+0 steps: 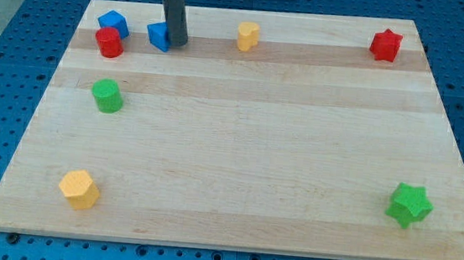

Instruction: Push the triangle right beside the cube

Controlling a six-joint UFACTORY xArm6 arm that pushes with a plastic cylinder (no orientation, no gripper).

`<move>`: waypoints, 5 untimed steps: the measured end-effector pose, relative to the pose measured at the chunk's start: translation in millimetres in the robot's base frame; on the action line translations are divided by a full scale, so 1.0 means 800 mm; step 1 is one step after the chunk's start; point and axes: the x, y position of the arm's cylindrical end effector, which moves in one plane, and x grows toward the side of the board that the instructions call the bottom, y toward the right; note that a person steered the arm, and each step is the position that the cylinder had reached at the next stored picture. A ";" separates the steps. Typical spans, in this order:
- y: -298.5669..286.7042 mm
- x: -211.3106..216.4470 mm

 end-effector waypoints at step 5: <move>0.039 0.021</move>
